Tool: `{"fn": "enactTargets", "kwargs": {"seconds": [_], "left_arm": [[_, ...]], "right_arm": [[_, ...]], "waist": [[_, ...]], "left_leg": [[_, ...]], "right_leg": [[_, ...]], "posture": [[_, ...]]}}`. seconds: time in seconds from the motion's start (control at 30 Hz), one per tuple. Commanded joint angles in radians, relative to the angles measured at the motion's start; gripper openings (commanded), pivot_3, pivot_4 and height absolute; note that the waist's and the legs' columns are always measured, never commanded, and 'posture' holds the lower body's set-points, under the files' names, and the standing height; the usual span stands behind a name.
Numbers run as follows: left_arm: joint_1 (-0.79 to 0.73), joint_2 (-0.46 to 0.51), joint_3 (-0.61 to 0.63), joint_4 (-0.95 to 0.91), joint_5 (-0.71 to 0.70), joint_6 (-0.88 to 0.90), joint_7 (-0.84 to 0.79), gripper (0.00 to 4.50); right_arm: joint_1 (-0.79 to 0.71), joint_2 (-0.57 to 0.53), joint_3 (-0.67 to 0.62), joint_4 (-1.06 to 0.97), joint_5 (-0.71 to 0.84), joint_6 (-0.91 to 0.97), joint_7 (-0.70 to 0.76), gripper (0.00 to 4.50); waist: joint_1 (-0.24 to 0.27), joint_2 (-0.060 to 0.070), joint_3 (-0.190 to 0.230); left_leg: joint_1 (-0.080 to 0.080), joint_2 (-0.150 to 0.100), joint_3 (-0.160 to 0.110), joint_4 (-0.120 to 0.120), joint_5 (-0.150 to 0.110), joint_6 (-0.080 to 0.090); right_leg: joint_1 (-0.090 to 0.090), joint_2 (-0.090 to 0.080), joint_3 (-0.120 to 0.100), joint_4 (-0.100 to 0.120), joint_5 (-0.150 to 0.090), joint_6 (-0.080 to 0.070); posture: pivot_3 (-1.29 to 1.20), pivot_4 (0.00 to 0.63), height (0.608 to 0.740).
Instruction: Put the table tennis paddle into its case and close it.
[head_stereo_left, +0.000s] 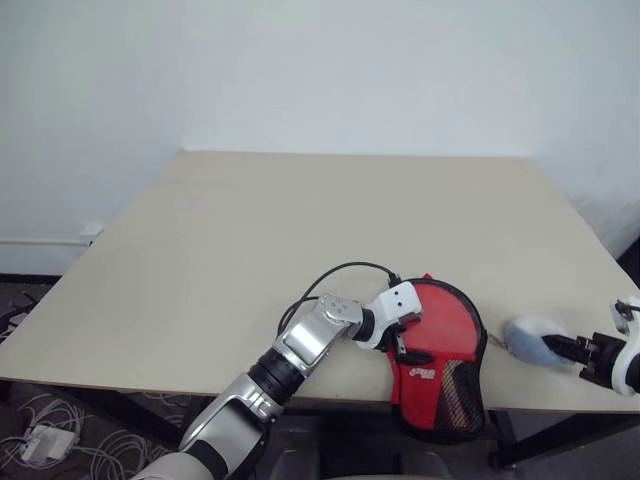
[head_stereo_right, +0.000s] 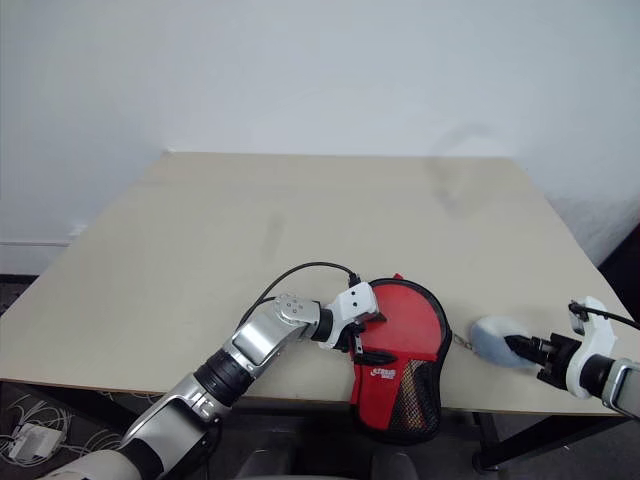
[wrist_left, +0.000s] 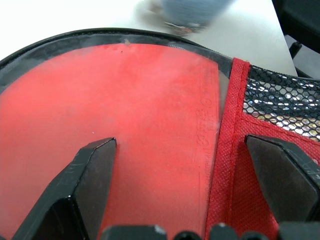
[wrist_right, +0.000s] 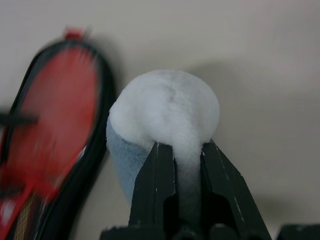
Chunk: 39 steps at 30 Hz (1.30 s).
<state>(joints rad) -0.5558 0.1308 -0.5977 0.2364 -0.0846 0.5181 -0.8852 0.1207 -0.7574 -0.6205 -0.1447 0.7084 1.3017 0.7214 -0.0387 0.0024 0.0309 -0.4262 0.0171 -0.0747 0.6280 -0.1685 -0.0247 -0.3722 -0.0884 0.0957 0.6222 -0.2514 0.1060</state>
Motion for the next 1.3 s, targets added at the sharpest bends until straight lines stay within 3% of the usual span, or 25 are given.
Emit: {"fn": "enactTargets", "kwargs": {"seconds": [0.03, 0.27, 0.47, 0.73, 1.3], "left_arm": [[0.045, 0.02, -0.051, 0.094, 0.048, 0.049, -0.012, 4.44], [0.048, 0.017, -0.05, 0.093, 0.048, 0.056, -0.015, 4.44], [0.038, 0.004, -0.039, 0.118, 0.049, 0.052, -0.009, 4.44], [0.021, -0.005, -0.029, 0.147, 0.052, 0.04, -0.005, 4.44], [0.026, 0.0, -0.016, 0.142, 0.046, 0.054, -0.004, 4.44]], "right_arm": [[0.088, -0.062, -0.015, -0.065, 0.011, -0.091, 0.099, 0.07], [0.248, -0.15, 0.001, -0.114, 0.008, -0.204, 0.257, 0.07], [0.411, -0.244, 0.105, -0.256, -0.058, -0.357, 0.363, 0.07], [0.386, -0.296, 0.211, -0.296, -0.068, -0.414, 0.388, 0.07], [0.447, -0.283, 0.079, -0.199, -0.012, -0.394, 0.456, 0.07]], "waist": [[0.001, 0.0, 0.0], [0.004, 0.0, 0.0], [0.011, -0.002, 0.0], [0.015, -0.005, 0.0], [0.016, -0.008, -0.001]], "left_leg": [[-0.001, 0.0, 0.0, 0.001, -0.001, 0.001], [-0.001, -0.004, 0.002, 0.002, -0.003, 0.002], [-0.002, -0.007, 0.006, 0.002, -0.005, 0.006], [-0.002, -0.007, 0.006, 0.002, -0.007, 0.009], [-0.002, -0.007, 0.006, 0.002, -0.007, 0.009]], "right_leg": [[0.0, -0.001, 0.0, 0.0, 0.0, 0.0], [0.0, -0.007, -0.001, -0.001, -0.002, 0.003], [0.0, -0.015, -0.003, -0.003, -0.005, 0.006], [0.004, -0.015, -0.005, -0.014, -0.005, 0.006], [0.004, -0.016, -0.005, -0.015, -0.005, 0.006]], "posture": [[0.0, 0.0, 0.74], [0.0, 0.0, 0.74], [0.0, 0.0, 0.74], [0.0, 0.0, 0.74], [0.0, 0.0, 0.74]]}}
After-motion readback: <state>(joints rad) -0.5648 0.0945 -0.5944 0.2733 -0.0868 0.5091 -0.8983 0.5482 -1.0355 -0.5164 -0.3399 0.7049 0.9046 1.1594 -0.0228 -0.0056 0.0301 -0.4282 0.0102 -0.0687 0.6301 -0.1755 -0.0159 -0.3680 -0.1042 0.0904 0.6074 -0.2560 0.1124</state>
